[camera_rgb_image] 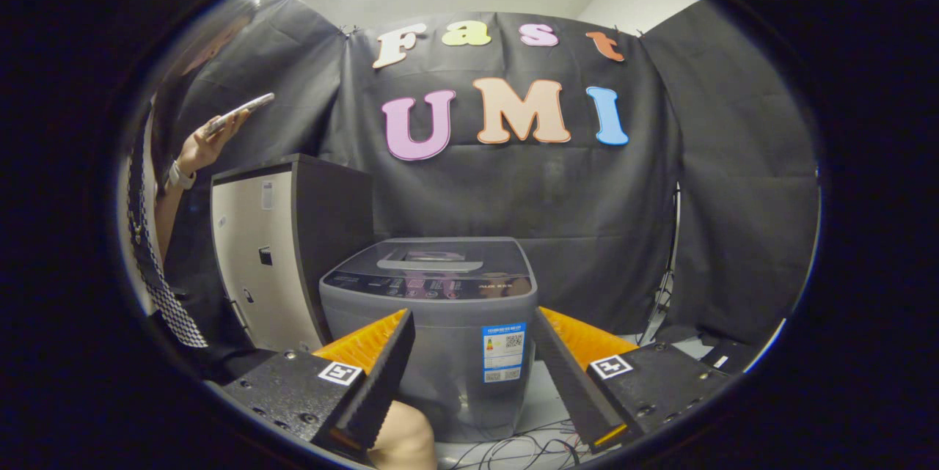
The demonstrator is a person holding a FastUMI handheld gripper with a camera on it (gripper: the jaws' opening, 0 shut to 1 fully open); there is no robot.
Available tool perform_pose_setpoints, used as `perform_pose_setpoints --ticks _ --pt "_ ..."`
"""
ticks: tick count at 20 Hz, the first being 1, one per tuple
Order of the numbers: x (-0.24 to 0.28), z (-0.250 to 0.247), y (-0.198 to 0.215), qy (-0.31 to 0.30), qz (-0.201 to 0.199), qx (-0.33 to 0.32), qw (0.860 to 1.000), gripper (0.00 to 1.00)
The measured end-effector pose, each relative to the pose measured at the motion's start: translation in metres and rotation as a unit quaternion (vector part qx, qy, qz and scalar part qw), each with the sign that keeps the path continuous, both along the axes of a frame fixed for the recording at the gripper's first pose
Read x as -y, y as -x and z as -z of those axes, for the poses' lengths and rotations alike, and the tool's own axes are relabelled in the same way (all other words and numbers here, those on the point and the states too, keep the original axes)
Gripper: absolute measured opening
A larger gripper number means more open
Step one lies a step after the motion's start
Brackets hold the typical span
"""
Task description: Put the clothes into the washing machine and then close the washing machine lid.
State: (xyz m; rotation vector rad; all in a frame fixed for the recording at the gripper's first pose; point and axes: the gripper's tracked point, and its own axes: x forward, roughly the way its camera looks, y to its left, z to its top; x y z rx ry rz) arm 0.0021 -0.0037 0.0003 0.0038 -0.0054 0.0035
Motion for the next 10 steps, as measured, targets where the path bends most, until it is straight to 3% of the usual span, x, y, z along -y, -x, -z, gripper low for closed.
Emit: perform_pose_setpoints --ticks 10 --pt "-0.0004 -0.0013 0.0004 0.000 0.000 0.000 1.000 0.97"
